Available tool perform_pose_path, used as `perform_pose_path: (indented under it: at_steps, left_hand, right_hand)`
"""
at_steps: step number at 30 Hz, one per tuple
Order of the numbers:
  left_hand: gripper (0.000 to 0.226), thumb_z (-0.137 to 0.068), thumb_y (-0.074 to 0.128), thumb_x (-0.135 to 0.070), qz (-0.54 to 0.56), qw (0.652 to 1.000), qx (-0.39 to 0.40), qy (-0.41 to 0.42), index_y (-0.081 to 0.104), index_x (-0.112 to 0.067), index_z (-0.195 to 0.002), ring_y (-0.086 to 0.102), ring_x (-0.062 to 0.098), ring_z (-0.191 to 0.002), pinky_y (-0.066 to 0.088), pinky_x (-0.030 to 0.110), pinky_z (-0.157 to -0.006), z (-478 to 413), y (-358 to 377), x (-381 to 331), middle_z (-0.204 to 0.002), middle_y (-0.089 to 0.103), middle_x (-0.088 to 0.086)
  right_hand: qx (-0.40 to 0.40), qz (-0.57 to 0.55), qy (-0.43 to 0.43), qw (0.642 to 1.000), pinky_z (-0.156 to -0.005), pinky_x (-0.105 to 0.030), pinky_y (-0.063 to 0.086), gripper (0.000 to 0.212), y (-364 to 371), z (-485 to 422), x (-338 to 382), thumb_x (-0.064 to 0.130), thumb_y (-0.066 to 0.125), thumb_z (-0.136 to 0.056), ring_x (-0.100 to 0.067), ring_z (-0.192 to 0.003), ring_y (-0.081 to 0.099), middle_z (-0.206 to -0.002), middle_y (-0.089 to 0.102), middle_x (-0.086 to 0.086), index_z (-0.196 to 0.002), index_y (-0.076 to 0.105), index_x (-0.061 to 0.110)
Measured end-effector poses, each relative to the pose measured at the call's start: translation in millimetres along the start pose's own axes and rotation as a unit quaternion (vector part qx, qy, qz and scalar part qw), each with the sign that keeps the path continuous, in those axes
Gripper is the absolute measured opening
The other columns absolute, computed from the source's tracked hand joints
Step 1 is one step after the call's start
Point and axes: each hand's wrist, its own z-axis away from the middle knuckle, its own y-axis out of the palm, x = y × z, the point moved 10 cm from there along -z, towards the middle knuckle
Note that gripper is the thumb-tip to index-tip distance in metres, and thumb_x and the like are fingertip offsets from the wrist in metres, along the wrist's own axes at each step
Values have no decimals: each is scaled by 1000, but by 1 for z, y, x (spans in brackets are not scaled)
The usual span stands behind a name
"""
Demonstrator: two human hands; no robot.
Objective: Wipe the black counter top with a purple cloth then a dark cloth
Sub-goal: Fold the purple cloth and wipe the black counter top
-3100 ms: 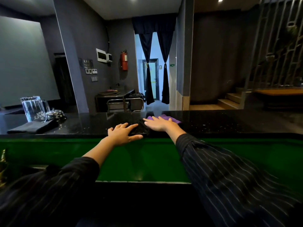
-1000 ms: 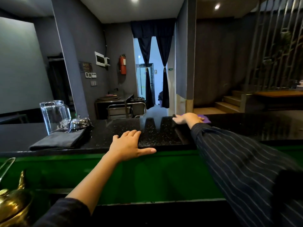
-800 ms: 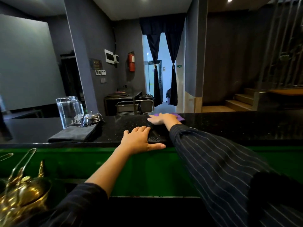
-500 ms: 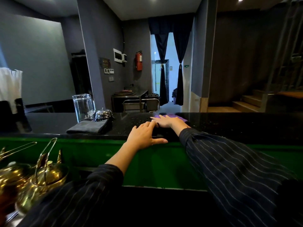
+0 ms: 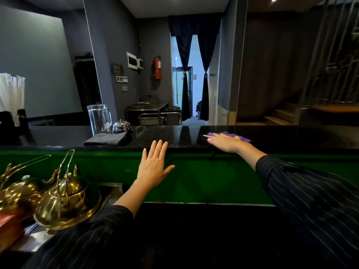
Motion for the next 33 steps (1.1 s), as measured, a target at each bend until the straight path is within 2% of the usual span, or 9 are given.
perform_pose_path:
  at_steps: [5,8,11,14,18,24,29,33]
  left_hand:
    - [89,-91,34,-61,2,1000,14,-9,-19,-17,-147,-18,20,-144,-2,46,-118,7,2,-1,-157,-19,2]
    - [90,-91,34,-60,-3,1000,17,-6,-23,-17,-146,-19,20,-144,-3,46,-117,10,5,1,-156,-23,2]
    - [90,-92,34,-60,-4,1000,16,-1,-24,-16,-145,-20,20,-143,-4,45,-117,9,6,1,-155,-25,3]
    - [92,-91,35,-59,-7,1000,13,8,-25,-14,-145,-20,22,-143,-3,44,-117,8,9,0,-154,-27,5]
    - [94,-91,38,-58,-44,998,2,34,-25,-11,-144,-21,24,-142,-4,43,-116,9,10,1,-153,-29,8]
    - [90,-93,39,-52,-47,997,6,53,-24,-13,-144,-24,22,-140,-7,41,-115,10,9,4,-151,-30,6]
    - [91,-94,43,-47,-53,997,19,47,-26,-11,-140,-21,22,-142,-1,44,-117,11,4,-1,-150,-29,7]
    - [96,-90,54,-32,-78,995,50,42,-21,-6,-143,-16,28,-144,0,45,-117,11,4,-2,-155,-22,14]
  right_hand:
    - [-40,20,31,999,-118,-58,4,54,-9,21,-41,53,13,-102,-18,-151,7,-163,6,11,-154,13,37]
    - [-47,28,83,995,-117,-59,7,52,-12,30,-72,51,13,-103,-25,-151,7,-164,7,6,-153,15,37]
    - [-107,69,138,982,-113,-63,16,48,-16,37,-94,45,12,-103,-33,-148,17,-162,18,2,-150,23,41]
    - [-174,16,193,965,-113,-60,12,52,-17,45,-96,45,13,-101,-31,-146,23,-158,31,1,-147,33,37]
    - [-198,11,217,956,-113,-62,8,54,-16,46,-80,48,14,-100,-35,-143,26,-155,36,-2,-146,37,36]
    - [-176,19,157,972,-111,-65,10,54,-8,30,-16,51,15,-99,-41,-141,26,-155,35,-7,-145,38,36]
    - [-128,29,89,987,-111,-66,8,57,8,2,68,55,12,-97,-41,-144,19,-161,23,-5,-150,26,39]
    - [-108,35,16,993,-112,-67,6,55,20,-6,130,55,12,-99,-39,-146,15,-162,19,-4,-152,18,42]
